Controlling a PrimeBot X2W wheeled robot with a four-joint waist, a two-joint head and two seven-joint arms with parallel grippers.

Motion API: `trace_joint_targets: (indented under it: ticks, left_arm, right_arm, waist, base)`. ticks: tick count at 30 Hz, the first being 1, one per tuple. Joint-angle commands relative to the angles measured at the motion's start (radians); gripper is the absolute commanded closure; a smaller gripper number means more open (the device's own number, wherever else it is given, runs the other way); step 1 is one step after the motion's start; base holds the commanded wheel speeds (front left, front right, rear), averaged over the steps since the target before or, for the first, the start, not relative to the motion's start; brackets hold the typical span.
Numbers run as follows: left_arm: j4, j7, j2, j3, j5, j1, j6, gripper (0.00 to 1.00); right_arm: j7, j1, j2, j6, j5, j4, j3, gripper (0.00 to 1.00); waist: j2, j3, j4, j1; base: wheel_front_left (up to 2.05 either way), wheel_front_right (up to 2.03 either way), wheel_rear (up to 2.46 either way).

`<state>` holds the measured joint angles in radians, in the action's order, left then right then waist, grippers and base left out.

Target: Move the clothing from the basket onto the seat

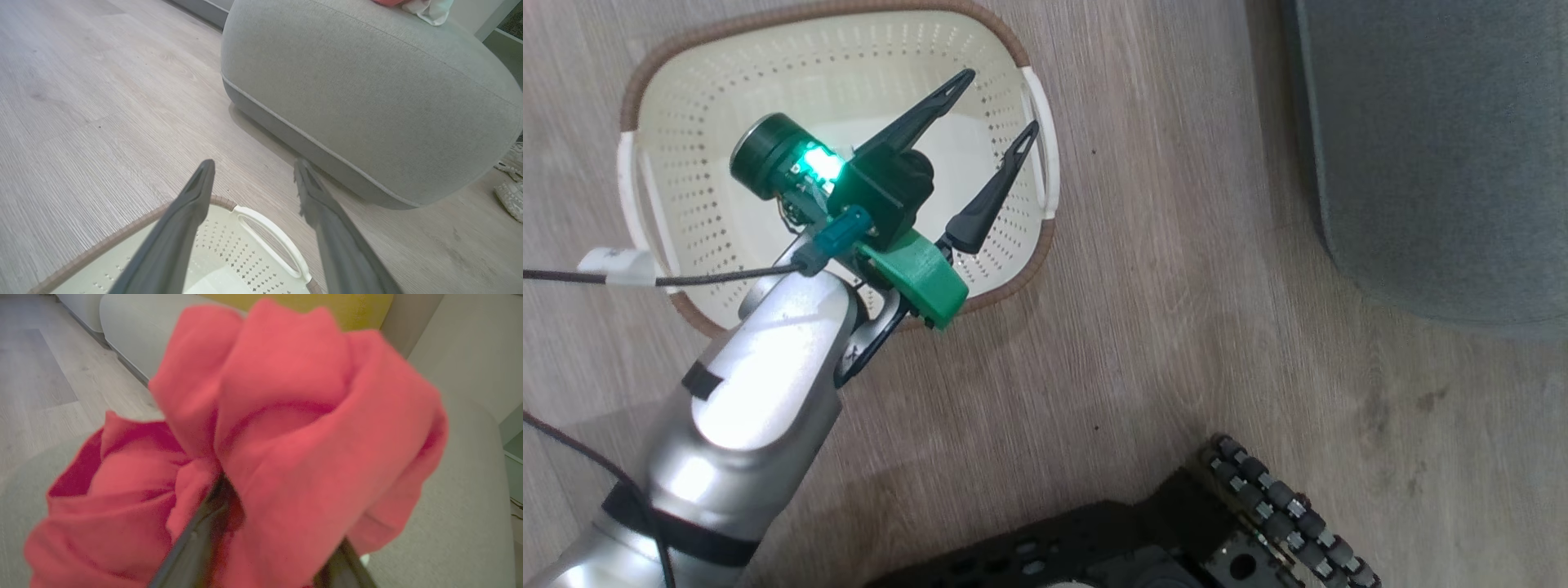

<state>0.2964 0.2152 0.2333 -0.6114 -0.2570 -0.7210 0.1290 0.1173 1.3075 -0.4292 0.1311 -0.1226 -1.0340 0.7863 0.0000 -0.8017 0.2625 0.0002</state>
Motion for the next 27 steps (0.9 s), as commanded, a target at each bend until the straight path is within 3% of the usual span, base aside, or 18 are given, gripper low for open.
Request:
trace_joint_targets:
  ticks: [1,8,17,27]
  left_arm:
    - [-0.019,0.013,0.005,0.024,-0.012,-0.01,-0.004,0.0]
    - [0.029,0.035,-0.019,0.025,-0.029,0.019,-0.009,0.0]
    - [0.076,0.045,-0.044,0.043,-0.048,0.061,-0.016,0.0]
    - [0.07,0.046,-0.081,0.148,-0.059,0.157,-0.036,0.0]
  right_arm:
    - [0.023,-0.049,-0.025,0.0,-0.007,0.017,-0.015,0.0]
    - [0.097,-0.222,0.0,0.0,0.047,-0.056,-0.13,0.0]
    - [0.141,-0.406,0.039,0.0,0.157,-0.034,-0.304,0.0]
    - [0.144,-0.642,0.084,0.0,0.363,0.295,-0.577,0.0]
  waist:
    - [0.0,0.028,-0.002,-0.0002]
    - [0.0,0.127,0.008,-0.0002]
    - [0.0,0.244,0.009,-0.0002]
    - [0.0,0.395,-0.05,-0.0002]
  base:
    - [0.0,0.0,0.0]
    - [0.0,0.0,0.0]
    - [0.0,0.0,0.0]
    - [0.0,0.0,0.0]
